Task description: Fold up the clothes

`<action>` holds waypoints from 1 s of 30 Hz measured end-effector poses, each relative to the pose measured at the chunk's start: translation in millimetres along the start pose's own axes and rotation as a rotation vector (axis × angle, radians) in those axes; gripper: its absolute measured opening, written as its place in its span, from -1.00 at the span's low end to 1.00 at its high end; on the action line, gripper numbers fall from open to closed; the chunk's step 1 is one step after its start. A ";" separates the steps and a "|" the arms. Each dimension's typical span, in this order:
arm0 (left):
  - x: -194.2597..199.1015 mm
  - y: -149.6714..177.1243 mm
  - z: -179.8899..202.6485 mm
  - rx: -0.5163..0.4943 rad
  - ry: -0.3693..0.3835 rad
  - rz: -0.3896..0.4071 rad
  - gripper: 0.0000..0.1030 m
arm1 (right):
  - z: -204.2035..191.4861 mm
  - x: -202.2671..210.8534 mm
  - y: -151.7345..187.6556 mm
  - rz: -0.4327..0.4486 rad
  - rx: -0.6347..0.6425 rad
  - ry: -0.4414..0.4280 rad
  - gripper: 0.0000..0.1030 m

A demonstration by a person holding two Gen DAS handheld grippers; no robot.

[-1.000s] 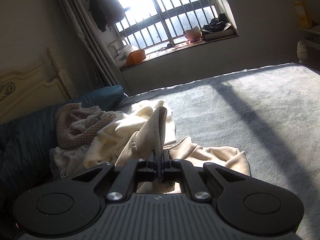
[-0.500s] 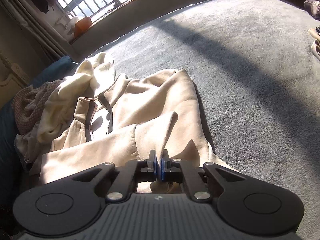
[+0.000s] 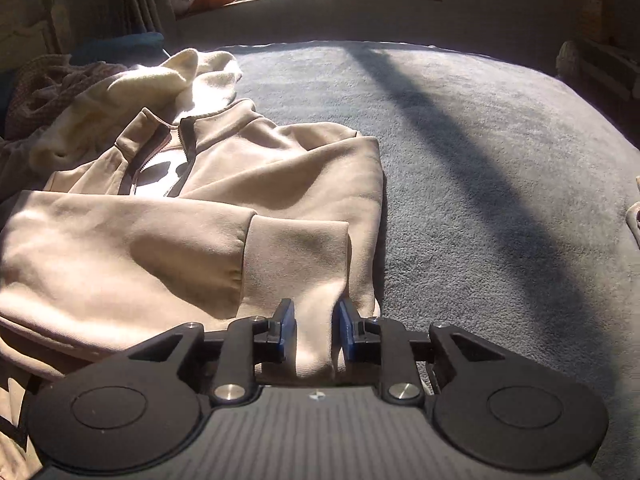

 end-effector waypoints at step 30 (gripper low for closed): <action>-83.3 -18.0 -47.4 0.602 0.430 -0.223 -0.14 | -389.6 -178.6 -120.9 -0.286 0.670 -0.490 -0.17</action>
Point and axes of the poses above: each gripper's, at about its wrist camera, not at the fingertips, and x roughly against the way its jaws point, z to its right, y to its underside, the point moved 2 cm from there along -x, roughly the way its jaws point, and after that the axes turned 14 degrees about -y, right-handed, at the moved point
